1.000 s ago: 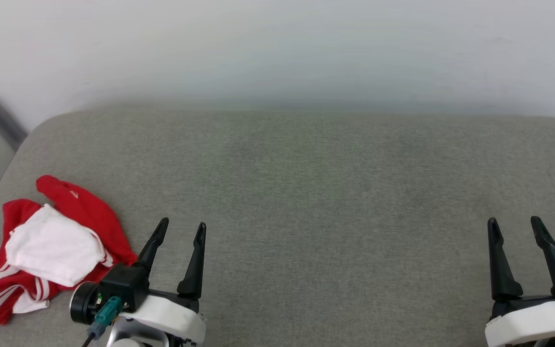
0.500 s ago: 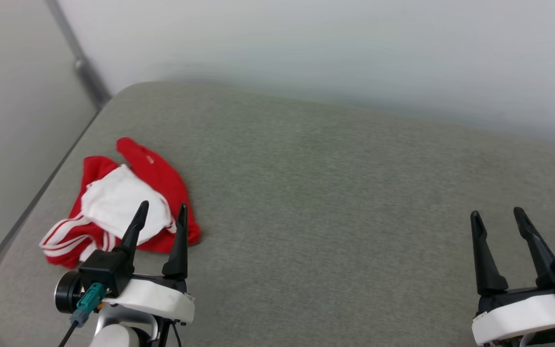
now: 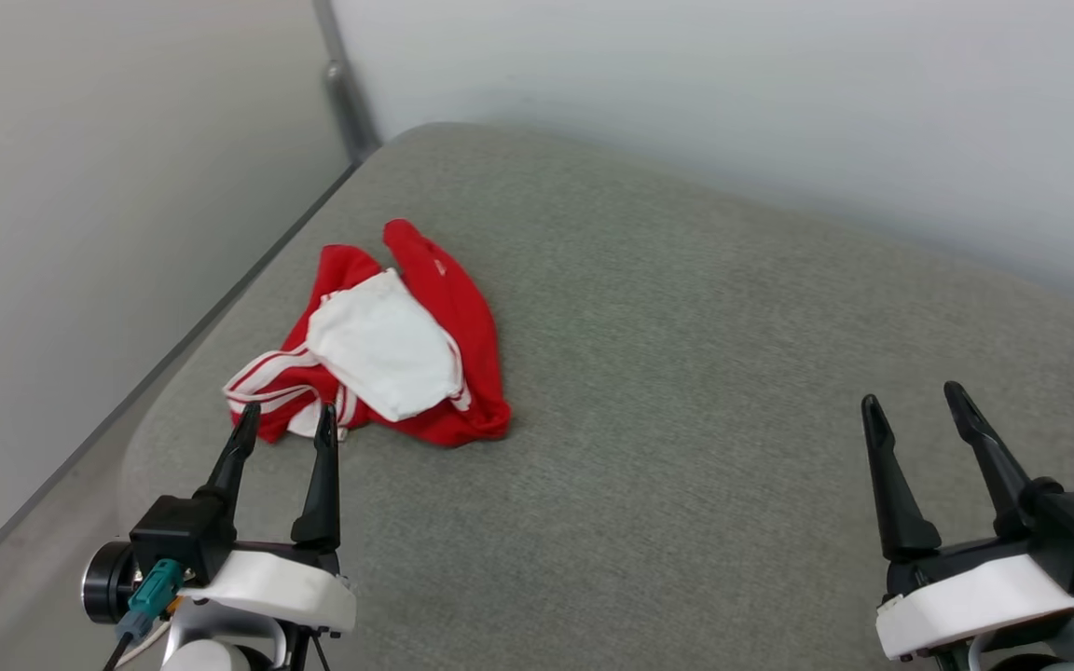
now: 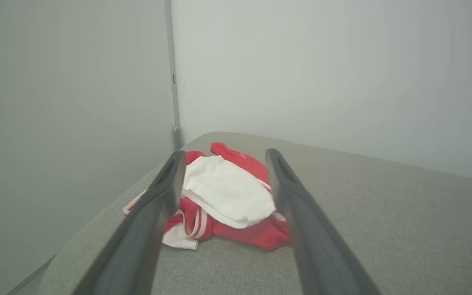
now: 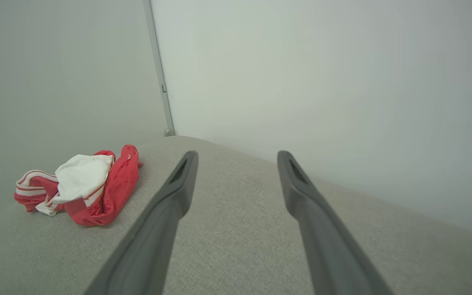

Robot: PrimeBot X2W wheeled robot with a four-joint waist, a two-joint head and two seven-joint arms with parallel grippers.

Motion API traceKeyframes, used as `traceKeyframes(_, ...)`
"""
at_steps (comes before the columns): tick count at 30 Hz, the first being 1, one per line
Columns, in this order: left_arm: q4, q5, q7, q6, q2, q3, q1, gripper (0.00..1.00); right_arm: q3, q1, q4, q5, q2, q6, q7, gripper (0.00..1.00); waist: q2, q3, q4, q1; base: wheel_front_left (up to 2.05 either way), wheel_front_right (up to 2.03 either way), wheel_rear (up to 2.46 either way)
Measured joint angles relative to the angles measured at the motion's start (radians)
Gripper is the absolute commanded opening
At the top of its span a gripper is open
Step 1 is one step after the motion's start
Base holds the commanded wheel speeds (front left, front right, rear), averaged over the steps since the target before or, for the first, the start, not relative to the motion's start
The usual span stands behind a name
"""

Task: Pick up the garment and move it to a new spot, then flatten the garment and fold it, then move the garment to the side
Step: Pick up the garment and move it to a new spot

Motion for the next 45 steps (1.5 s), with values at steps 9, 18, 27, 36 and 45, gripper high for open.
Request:
traceKeyframes(9, -0.029, 0.000, 0.000, -0.001, -0.004, 0.039, 0.014, 1.00, 0.037, -0.048, 0.014, -0.013, 0.000, 0.000, 0.012, 1.00, 0.0000, 0.032, 0.043, 0.0000, 0.00, 0.00, 0.00)
traceKeyframes(18, -0.003, 0.005, 0.000, -0.001, 0.009, 0.030, -0.065, 1.00, 0.040, -0.080, 0.022, -0.023, 0.000, 0.000, 0.019, 1.00, 0.0000, 0.073, 0.048, 0.0000, 0.00, 0.00, 0.00)
traceKeyframes(27, 0.207, -0.103, 0.009, -0.001, 0.150, -0.058, -0.332, 1.00, 0.021, -0.102, -0.035, -0.066, 0.001, 0.000, 0.047, 1.00, 0.0000, 0.166, 0.023, 0.0001, 0.00, 0.00, 0.00)
traceKeyframes(36, 0.404, -0.303, 0.339, -0.001, 0.344, -0.212, -0.591, 1.00, 0.027, -0.170, -0.059, -0.091, 0.001, 0.000, 0.052, 1.00, 0.0000, 0.306, -0.066, 0.0002, 0.00, 0.00, 0.00)
traceKeyframes(45, 0.566, -0.513, 0.691, -0.002, 0.472, -0.331, -0.674, 1.00, 0.040, -0.234, -0.047, -0.092, 0.001, 0.000, 0.031, 1.00, 0.0000, 0.430, -0.156, 0.0001, 0.00, 0.00, 0.00)
